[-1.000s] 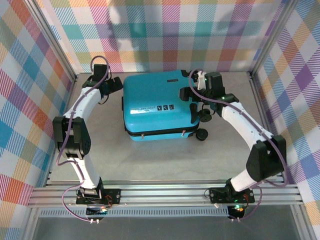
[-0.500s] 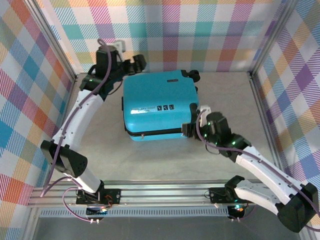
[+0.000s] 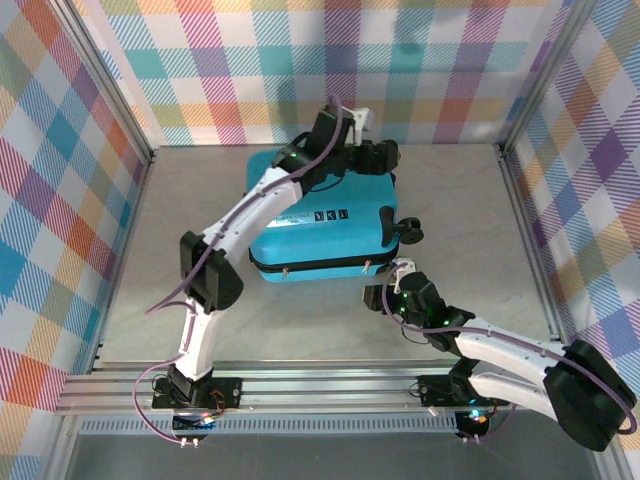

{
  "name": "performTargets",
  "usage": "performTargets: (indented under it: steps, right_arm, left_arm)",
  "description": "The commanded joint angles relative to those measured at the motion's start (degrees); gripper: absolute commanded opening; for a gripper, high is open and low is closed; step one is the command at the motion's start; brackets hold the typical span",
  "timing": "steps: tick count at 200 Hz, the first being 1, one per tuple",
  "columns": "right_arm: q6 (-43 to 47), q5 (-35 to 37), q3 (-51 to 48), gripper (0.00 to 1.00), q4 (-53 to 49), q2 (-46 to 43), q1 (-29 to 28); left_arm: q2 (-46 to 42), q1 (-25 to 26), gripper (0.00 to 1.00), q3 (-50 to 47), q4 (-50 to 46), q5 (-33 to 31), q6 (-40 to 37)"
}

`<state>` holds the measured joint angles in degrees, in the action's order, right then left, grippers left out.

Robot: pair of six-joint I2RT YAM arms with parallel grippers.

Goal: Pack the luggage

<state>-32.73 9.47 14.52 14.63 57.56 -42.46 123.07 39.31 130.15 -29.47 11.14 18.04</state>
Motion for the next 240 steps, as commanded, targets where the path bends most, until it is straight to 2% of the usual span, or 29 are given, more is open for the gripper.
performTargets:
  steps: [1, 40, 62, 70, 80, 91, 104, 174, 202, 240]
  right_arm:
    - [-0.3, 0.3, 0.8, 0.58, 10.2, 2.6, -0.5]
    - [0.7, -0.2, 3.4, 0.54, 14.5, 9.3, -0.5]
    - [0.5, 0.2, 4.5, 0.48, 16.0, 11.5, -0.6]
    - [0.3, 0.6, 4.7, 0.42, 16.2, 11.6, -0.6]
    - [-0.1, 1.6, 4.7, 0.3, 15.7, 11.4, -0.6]
    - [-0.6, 2.7, 4.6, 0.12, 14.4, 10.5, -0.6]
    - [-1.0, 3.8, 4.3, 0.0, 12.3, 8.9, -0.6]
    - [-1.3, 7.5, 1.1, 0.0, 4.5, 2.3, -0.5]
    - [-1.3, 10.3, 0.5, 0.0, 1.8, -0.3, -0.5]
    - [0.9, 10.4, 0.1, 0.0, 1.2, -0.9, -0.5]
  left_arm:
    - [2.9, 1.5, 0.95, 6.7, -0.5, 2.7, 1.7]
    - [6.7, 3.8, 0.95, 8.3, 5.4, 3.9, 4.7]
    - [8.2, 5.0, 0.95, 8.1, 8.4, 3.9, 6.5]
    - [8.7, 5.5, 0.95, 7.8, 9.7, 4.0, 6.8]
    - [9.3, 6.1, 0.95, 7.8, 10.8, 3.8, 7.1]
    - [10.0, 6.8, 0.95, 7.8, 12.0, 3.5, 7.3]
    - [10.6, 7.4, 0.95, 7.8, 13.0, 3.0, 7.6]
    - [15.1, 9.1, 0.95, 8.0, 23.2, 3.7, 12.3]
    - [16.1, 9.4, 0.95, 7.9, 22.7, 3.0, 12.4]
    - [16.3, 9.4, 0.95, 7.7, 21.5, 2.8, 12.2]
